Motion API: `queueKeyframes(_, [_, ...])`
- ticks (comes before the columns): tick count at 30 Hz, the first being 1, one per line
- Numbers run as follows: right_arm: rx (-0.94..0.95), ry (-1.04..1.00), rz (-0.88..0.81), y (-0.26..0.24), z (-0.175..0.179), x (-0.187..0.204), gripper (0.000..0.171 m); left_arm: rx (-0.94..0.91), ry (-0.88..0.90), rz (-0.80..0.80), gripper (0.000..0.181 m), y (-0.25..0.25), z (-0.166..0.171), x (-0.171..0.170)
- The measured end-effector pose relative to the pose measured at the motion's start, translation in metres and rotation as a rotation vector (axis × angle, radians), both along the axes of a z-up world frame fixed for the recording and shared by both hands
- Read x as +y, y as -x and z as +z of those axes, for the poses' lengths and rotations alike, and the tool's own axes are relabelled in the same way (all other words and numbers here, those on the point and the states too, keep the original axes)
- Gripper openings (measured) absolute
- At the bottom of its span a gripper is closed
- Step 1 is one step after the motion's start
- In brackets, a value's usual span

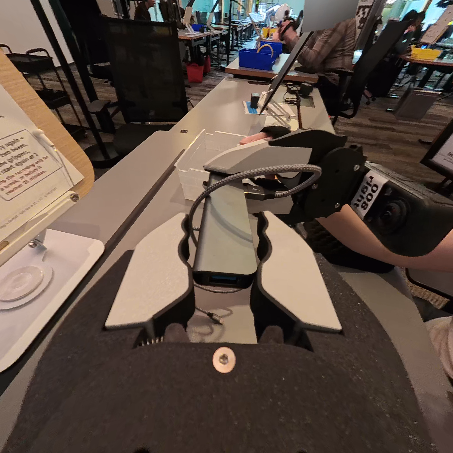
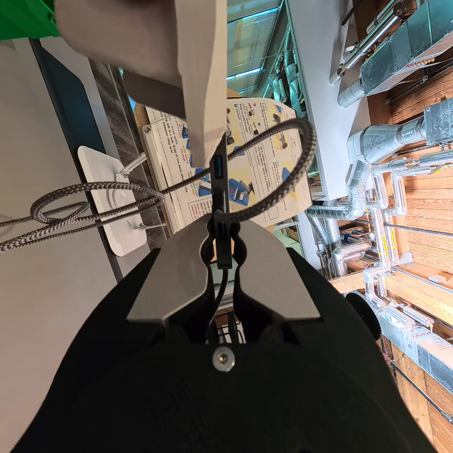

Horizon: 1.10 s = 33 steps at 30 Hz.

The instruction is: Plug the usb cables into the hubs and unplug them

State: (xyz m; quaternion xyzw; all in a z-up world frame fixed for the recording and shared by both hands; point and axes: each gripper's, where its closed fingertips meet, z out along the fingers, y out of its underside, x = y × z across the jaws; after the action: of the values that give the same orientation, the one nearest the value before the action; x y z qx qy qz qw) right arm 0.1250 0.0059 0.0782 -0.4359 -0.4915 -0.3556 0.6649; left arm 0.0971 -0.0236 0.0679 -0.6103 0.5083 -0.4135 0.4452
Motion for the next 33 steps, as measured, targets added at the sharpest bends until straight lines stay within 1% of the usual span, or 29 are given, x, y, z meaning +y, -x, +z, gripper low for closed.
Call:
queueKeyframes(6, [-0.002, -0.014, -0.009, 0.0009, 0.0023, -0.0011, 0.012, -0.005, -0.044, 0.065, 0.049, 0.0046, 0.0024, 0.0104])
queueKeyframes(10, [0.001, -0.017, -0.007, 0.0016, 0.003, -0.002, 0.012, -0.01, -0.05, 0.068, 0.049, 0.0056, 0.0039, 0.0106])
queueKeyframes(14, [0.001, -0.022, -0.013, 0.0009, 0.0036, -0.0021, 0.012, -0.014, -0.039, 0.057, 0.047, 0.0058, 0.0034, 0.01])
queueKeyframes(18, [0.003, -0.02, -0.012, 0.0, 0.0031, -0.0017, 0.012, -0.022, -0.017, 0.014, 0.04, 0.0064, 0.0044, 0.0049])
queueKeyframes(33, [-0.011, -0.023, -0.017, -0.0011, 0.0017, -0.002, 0.012, -0.002, -0.032, 0.008, 0.038, 0.006, 0.001, 0.0041])
